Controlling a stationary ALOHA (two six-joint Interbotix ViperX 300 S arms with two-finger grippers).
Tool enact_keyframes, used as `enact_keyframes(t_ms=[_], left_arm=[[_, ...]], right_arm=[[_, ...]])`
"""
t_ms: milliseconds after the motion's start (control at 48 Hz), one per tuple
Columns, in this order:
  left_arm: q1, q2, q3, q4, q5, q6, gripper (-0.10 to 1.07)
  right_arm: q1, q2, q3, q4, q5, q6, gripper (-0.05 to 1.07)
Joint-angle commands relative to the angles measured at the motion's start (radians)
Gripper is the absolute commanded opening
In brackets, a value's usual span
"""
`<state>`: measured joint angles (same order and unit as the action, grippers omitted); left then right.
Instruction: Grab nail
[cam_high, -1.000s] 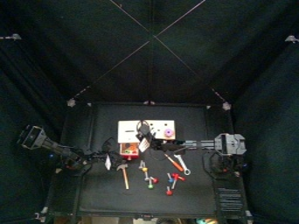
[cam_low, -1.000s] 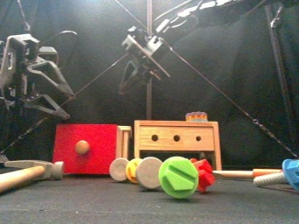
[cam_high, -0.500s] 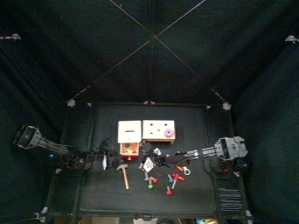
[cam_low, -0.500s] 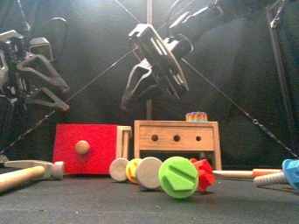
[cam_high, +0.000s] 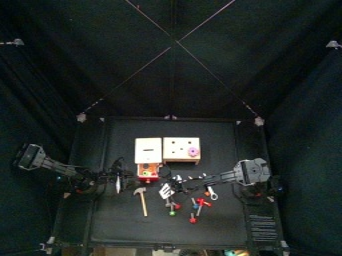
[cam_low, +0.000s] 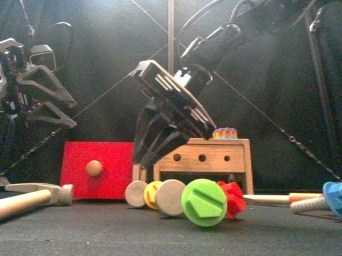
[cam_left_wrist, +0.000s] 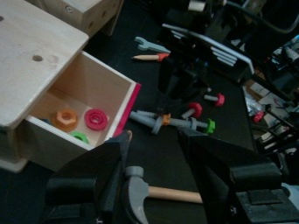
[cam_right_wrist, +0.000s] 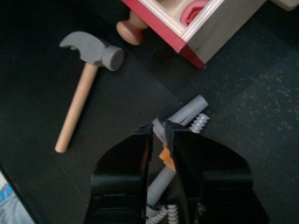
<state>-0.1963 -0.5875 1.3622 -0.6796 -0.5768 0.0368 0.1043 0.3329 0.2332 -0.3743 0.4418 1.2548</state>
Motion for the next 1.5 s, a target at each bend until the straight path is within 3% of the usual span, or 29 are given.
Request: enact_keyframes(t_ms=[0,229,500,875,1042,1250,1479], left_arm=[[0.009,-0.009,-0.008,0.005,-0.02,0.0,0.85],[0.012,-0.023,-0.002,0.003,-0.02,-0.002,0.85],[0.012,-0.025,0.011,-0.006,-0.018,-0.003,0.85],[0.012,-0.023,0.017,-0.012,-0.014,-0.005,0.85],[0.012,-0.023,0.017,-0.018,-0.014,-0.005,0.85],[0.012,-0.025,0.017,-0.031,-0.014,-0.005,0.85],[0.012,-0.025,0.017,-0.044,-0.014,-0.005,0.85]], right_arm=[[0.0,-0.012,-0.043,0.002,0.058,0.002,0.67],[0.003,0.015,-0.094,-0.017,0.164,0.002,0.69],[0.0,0.037,-0.106,0.0,0.166,0.002,0.79],[0.011,0.072,-0.117,0.018,0.166,0.002,0.79],[0.02,0.074,-0.101,0.02,0.189,-0.005,0.74],[0.026,0.061,-0.091,0.008,0.19,-0.012,0.51],[0.041,0.002,-0.095,-0.044,0.23,-0.014,0.5]])
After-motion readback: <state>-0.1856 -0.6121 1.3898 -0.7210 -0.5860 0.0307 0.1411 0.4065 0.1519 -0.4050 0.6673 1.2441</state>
